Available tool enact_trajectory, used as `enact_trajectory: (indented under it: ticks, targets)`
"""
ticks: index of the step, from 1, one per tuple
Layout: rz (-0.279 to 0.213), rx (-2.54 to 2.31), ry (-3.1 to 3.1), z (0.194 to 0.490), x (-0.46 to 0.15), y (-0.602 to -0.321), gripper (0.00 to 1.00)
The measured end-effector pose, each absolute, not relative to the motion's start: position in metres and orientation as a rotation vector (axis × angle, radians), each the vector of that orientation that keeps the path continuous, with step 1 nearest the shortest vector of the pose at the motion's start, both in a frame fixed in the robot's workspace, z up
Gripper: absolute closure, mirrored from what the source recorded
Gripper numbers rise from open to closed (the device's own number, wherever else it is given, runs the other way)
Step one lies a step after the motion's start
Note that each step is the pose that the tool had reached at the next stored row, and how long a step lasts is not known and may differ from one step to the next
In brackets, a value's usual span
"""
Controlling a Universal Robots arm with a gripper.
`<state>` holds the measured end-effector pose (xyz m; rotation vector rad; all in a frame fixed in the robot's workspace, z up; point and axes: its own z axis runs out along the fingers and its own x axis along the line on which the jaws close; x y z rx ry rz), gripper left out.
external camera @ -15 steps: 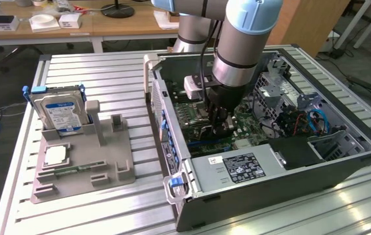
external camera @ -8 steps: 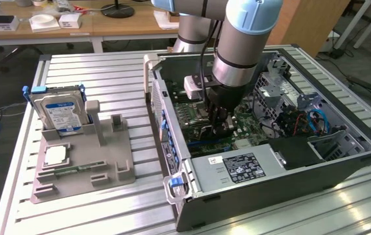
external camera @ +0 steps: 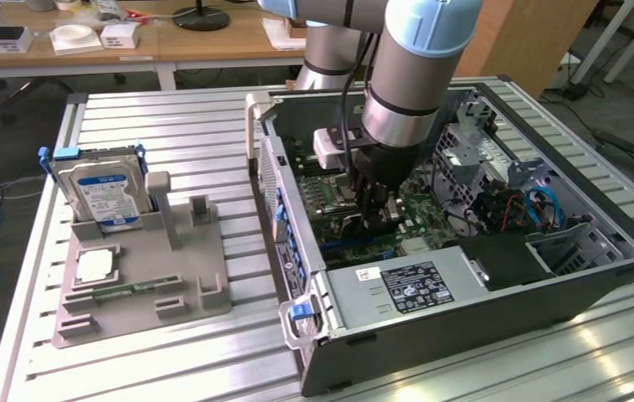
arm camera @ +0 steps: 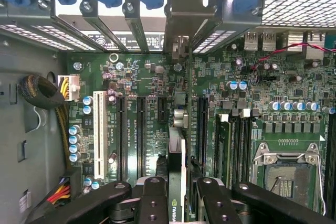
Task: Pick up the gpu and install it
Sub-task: 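Insert the gpu into the slot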
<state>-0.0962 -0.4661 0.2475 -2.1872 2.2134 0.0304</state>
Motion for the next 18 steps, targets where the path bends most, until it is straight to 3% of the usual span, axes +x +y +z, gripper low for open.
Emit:
enact_trajectory:
  ticks: [18]
  targets:
    - [0.031,-2.187,2.213,0.2462,-0.0962,-0.4646,0.74]
